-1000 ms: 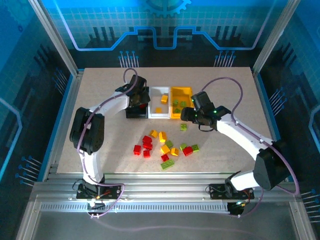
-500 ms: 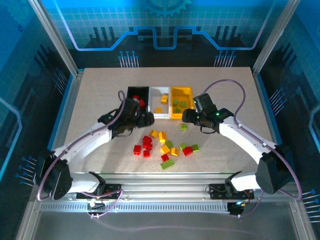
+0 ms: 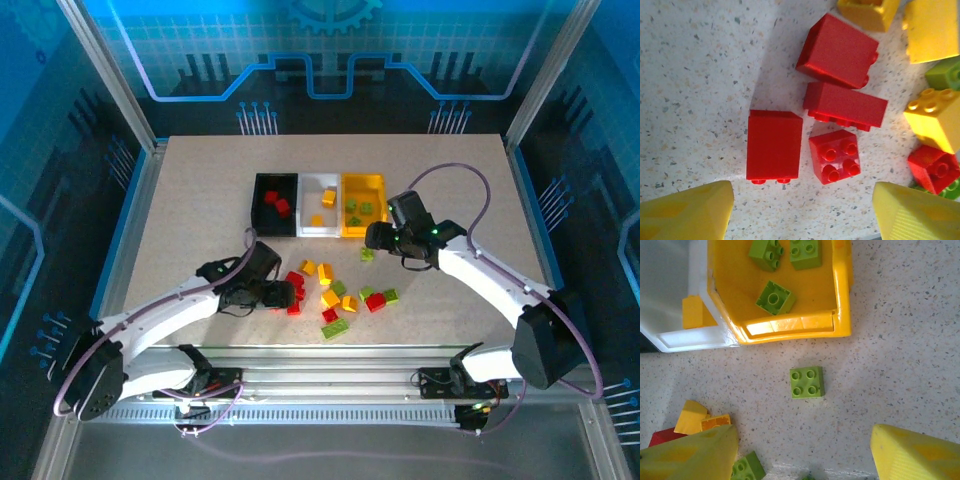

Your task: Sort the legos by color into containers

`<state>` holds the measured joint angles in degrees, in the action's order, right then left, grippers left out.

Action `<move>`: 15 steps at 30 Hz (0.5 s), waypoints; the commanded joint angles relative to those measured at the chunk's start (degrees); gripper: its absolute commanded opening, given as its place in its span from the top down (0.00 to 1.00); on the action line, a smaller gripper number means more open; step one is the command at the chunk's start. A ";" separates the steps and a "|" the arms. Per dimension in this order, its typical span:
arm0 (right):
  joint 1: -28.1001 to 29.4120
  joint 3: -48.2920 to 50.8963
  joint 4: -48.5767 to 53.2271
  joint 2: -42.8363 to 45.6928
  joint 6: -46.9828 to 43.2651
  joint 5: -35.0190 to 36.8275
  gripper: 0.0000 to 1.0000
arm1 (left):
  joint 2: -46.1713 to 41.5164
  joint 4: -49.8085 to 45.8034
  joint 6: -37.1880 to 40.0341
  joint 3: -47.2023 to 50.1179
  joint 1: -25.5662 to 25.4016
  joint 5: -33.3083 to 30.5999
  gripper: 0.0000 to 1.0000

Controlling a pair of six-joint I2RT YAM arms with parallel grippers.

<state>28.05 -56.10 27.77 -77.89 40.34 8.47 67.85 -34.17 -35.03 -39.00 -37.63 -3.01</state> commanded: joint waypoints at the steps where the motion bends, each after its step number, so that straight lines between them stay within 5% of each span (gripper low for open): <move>1: -0.65 0.16 -0.53 1.24 0.85 -0.19 0.28 | 2.30 2.09 0.55 0.97 -0.73 -1.69 0.29; 15: -1.16 0.63 -0.35 2.21 1.04 0.03 0.28 | 10.80 5.28 2.17 0.28 -0.56 -7.31 0.43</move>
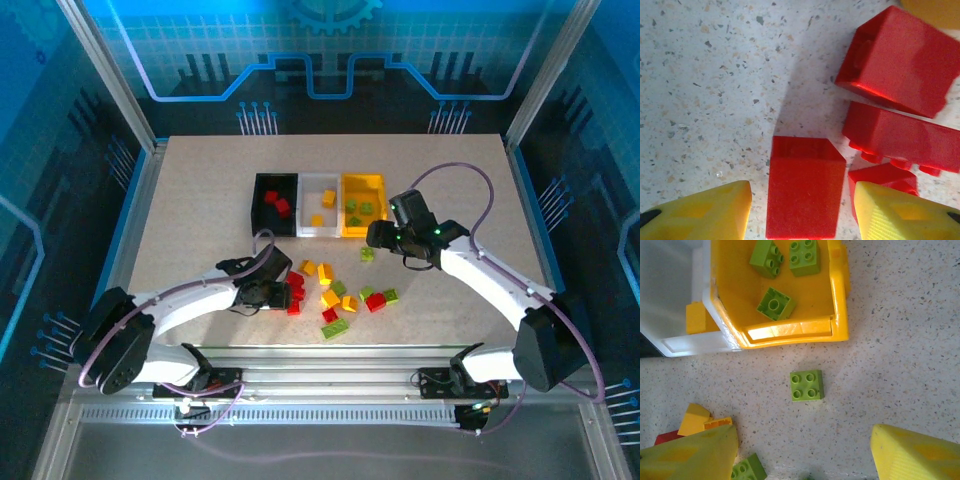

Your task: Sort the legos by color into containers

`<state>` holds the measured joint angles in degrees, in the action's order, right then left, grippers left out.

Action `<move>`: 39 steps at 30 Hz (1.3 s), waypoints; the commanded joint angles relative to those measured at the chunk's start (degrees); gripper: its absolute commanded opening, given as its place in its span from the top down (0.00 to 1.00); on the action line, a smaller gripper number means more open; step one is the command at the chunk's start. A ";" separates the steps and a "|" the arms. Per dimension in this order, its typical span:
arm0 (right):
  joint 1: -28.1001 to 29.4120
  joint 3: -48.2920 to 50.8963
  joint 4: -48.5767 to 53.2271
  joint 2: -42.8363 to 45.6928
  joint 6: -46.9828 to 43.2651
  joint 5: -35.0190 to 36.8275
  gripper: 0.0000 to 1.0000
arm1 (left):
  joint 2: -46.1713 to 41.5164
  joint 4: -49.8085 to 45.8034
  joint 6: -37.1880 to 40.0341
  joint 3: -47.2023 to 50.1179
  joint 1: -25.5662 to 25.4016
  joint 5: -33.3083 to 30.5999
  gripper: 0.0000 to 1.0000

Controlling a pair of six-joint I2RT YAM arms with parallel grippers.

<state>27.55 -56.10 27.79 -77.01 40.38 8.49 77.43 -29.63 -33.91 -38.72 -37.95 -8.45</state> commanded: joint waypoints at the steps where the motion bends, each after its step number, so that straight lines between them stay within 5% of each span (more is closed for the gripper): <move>1: -0.70 0.64 -0.49 1.34 1.02 -0.10 0.28 | 1.61 1.10 1.06 0.13 -0.23 -1.97 0.44; 9: -0.92 0.64 -0.20 1.50 0.97 0.02 0.28 | -0.72 0.24 0.86 -0.96 -0.23 -2.48 0.64; 13: -1.10 0.90 -0.28 2.04 1.01 -0.11 0.28 | -5.49 -3.23 1.30 -4.09 0.04 -4.07 0.66; 19: -1.16 1.20 -0.76 2.26 1.32 -0.23 0.28 | -8.24 -0.91 2.05 -13.03 8.38 -3.06 0.67; 27: -1.62 1.51 -0.11 1.51 1.37 0.12 0.28 | 10.06 7.64 1.60 -29.48 16.32 -4.22 0.69; 39: -1.97 2.33 -0.19 2.52 1.95 -0.89 0.28 | 33.57 3.04 0.36 -48.59 19.63 -8.56 0.70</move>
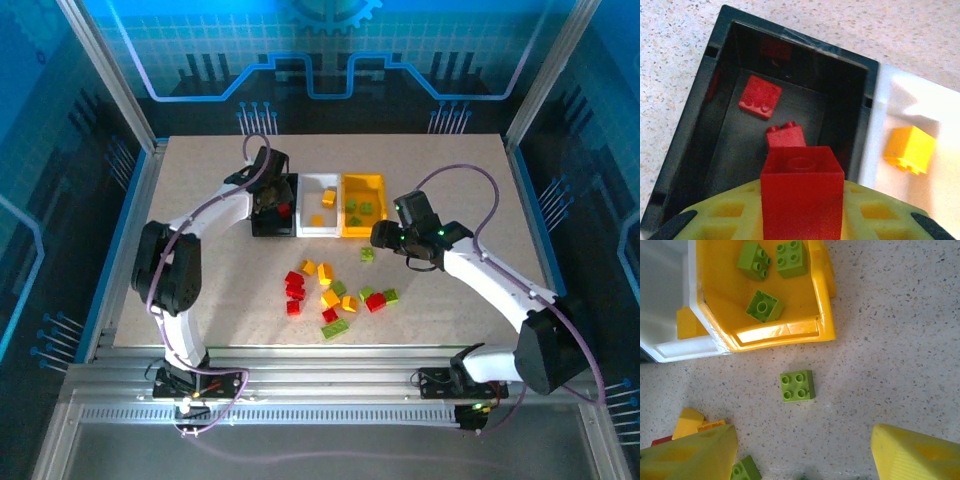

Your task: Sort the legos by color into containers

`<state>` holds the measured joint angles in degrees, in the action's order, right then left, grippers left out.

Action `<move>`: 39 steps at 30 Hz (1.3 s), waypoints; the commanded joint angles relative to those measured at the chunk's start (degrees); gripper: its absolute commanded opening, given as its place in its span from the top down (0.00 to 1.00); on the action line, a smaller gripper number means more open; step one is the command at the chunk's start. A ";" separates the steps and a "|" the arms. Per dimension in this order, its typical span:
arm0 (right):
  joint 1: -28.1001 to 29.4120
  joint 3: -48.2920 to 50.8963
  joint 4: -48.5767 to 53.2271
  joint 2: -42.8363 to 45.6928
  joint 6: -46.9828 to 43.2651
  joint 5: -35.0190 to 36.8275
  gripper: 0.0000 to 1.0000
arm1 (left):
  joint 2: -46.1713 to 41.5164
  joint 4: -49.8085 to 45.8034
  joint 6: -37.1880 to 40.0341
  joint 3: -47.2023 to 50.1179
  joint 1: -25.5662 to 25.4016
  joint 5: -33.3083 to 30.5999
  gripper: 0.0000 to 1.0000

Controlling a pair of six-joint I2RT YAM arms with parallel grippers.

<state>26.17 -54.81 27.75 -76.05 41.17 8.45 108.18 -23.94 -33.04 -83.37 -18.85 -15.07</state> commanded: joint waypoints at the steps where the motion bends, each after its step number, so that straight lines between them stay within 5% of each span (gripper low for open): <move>1: -0.62 1.16 -0.23 1.69 1.20 -0.94 0.28 | 3.73 -3.06 -0.74 -4.54 0.57 -1.85 0.68; 10: -0.69 0.65 0.79 2.00 0.98 -1.57 0.27 | 2.42 -1.85 -2.39 -4.19 0.32 2.77 0.36; 18: -0.45 0.01 0.85 0.74 -0.77 -4.73 0.25 | -13.34 6.05 -5.16 5.38 -1.75 10.58 0.02; 28: 10.77 -8.77 -0.47 -13.94 -6.74 -7.90 0.20 | -32.25 10.03 -6.33 21.83 -10.50 13.15 0.01; 39: 18.46 -17.41 1.00 -28.98 -7.93 -5.85 0.24 | -53.03 8.74 -11.02 47.37 -10.88 9.80 0.01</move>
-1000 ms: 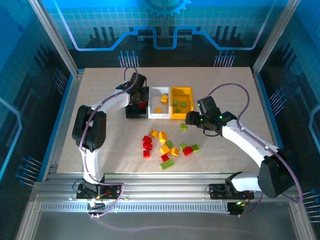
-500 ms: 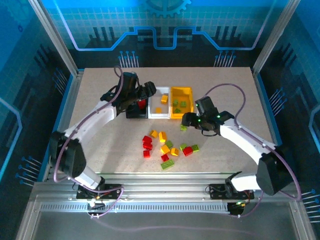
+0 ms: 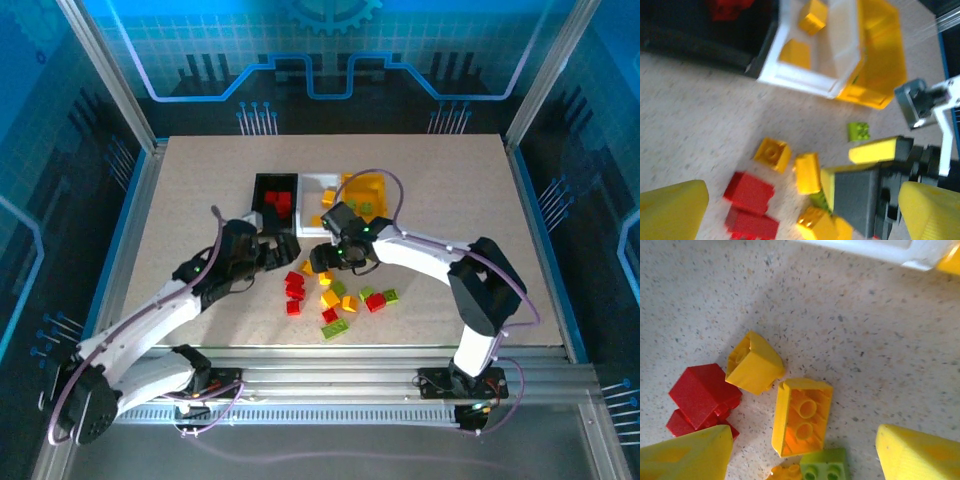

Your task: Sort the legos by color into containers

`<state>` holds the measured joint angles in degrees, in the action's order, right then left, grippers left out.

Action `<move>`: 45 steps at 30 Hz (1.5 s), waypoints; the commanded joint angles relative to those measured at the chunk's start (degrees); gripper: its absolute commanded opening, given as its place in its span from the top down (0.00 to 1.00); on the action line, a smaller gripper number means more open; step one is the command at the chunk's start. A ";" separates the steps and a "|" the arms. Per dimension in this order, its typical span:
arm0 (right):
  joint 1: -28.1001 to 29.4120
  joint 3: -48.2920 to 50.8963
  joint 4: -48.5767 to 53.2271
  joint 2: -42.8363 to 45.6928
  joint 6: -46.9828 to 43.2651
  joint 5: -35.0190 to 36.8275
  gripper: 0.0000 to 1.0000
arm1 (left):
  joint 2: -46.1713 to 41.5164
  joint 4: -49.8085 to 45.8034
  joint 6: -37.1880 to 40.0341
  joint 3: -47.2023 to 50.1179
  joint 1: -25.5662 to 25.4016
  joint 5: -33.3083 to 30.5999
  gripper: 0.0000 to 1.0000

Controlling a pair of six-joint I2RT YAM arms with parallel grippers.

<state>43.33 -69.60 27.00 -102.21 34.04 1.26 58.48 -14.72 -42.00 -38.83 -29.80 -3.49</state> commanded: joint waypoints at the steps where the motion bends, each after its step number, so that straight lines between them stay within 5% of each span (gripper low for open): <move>1: 1.78 -3.44 2.35 -4.05 -0.79 2.03 0.25 | -4.30 -0.48 -2.30 3.94 0.05 -2.09 0.01; 8: 3.20 -6.17 4.36 -9.63 0.12 5.08 0.33 | -7.83 -1.78 -3.26 7.28 0.09 -6.00 0.01; 16: 3.09 -6.04 6.87 -11.56 0.87 7.90 0.55 | -8.44 -3.38 -3.06 7.36 0.11 -7.63 0.01; 30: -0.79 -9.25 5.00 3.16 -2.88 9.78 0.66 | -8.78 -2.47 -2.25 8.27 0.39 -6.68 0.01; 45: -6.85 -45.32 15.82 -25.10 -1.72 13.39 0.62 | -10.03 -4.87 -1.20 8.95 0.48 -3.93 0.01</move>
<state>37.12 -108.68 36.60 -123.09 32.05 12.69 49.39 -17.82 -44.71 -30.11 -29.74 -8.99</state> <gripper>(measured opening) 0.379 0.990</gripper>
